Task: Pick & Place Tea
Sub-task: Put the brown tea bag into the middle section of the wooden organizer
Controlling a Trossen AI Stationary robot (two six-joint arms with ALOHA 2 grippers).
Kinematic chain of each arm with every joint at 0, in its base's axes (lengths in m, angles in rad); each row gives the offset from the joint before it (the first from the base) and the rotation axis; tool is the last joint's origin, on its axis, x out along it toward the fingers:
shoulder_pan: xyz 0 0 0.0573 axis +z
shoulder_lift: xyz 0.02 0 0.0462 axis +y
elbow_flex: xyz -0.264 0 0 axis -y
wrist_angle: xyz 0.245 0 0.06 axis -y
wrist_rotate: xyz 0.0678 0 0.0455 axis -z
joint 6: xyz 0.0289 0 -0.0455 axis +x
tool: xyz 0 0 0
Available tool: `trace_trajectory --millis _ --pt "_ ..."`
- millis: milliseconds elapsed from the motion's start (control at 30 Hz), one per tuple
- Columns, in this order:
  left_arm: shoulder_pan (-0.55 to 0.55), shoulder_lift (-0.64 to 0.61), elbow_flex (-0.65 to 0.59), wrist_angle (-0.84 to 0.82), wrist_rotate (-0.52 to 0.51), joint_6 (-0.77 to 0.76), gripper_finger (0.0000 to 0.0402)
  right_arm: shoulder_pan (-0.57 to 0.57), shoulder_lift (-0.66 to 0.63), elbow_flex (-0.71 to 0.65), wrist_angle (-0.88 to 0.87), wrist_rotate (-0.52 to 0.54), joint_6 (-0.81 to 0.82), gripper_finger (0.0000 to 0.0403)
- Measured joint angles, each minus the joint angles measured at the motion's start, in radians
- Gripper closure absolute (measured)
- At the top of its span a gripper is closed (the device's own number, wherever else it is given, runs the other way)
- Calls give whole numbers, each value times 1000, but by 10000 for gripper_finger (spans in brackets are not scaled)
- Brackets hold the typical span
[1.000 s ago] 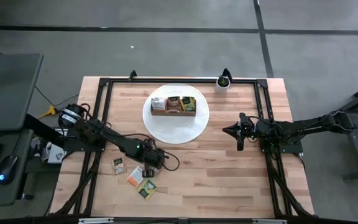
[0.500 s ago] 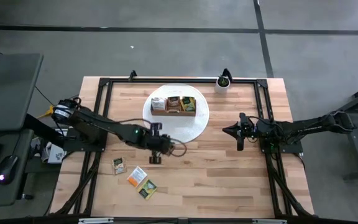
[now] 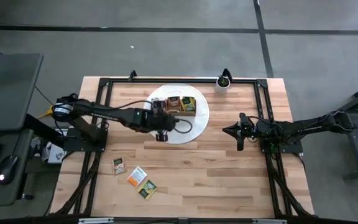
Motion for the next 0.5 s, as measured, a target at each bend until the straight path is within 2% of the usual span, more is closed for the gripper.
trace_trajectory --millis 67,233,500 --pt "27 0 1 33 -7 19 401 0 0 0 0 0 0 391" --pt "94 0 2 74 58 20 401 0 0 0 1 0 0 391" --pt "178 -1 2 68 213 -15 401 0 0 0 1 0 0 391"
